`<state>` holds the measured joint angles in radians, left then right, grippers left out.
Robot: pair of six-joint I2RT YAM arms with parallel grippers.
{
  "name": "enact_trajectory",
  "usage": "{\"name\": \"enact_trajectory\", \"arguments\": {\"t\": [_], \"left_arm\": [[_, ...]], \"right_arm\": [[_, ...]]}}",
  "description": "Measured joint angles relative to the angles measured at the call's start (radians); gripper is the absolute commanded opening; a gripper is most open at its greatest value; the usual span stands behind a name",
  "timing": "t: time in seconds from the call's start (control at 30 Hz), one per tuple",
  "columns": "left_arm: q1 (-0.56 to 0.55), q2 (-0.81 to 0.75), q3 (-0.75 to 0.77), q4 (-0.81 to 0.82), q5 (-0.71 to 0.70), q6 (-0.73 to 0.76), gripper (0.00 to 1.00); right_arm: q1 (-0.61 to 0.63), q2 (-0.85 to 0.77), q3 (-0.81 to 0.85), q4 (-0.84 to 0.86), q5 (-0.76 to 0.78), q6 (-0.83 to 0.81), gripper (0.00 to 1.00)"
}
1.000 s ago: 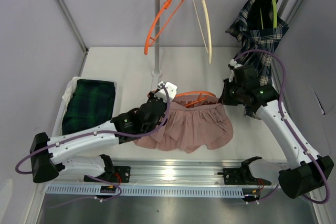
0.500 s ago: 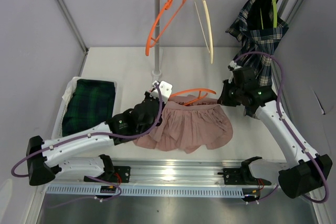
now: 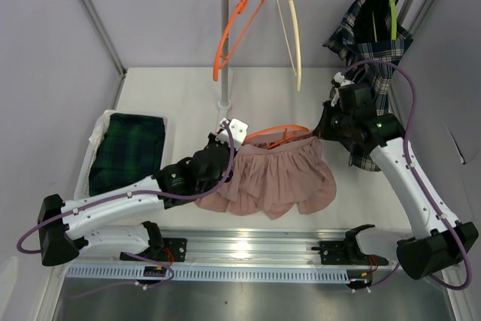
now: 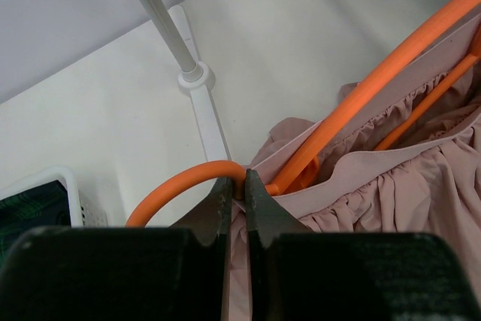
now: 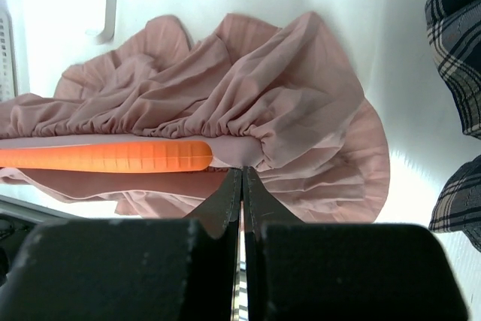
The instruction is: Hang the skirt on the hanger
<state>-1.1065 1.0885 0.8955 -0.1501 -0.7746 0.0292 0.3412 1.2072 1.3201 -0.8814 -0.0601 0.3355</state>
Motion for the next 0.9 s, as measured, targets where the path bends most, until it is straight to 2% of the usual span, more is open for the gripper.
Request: {"name": "enact_trajectory", "arguments": {"t": [0.9], "left_arm": [[-0.001,-0.026,-0.033,0.013,0.001,0.014,0.00]], "right_arm": [[0.018,0.080,0.034,-0.023,0.034,-0.007,0.00]]}}
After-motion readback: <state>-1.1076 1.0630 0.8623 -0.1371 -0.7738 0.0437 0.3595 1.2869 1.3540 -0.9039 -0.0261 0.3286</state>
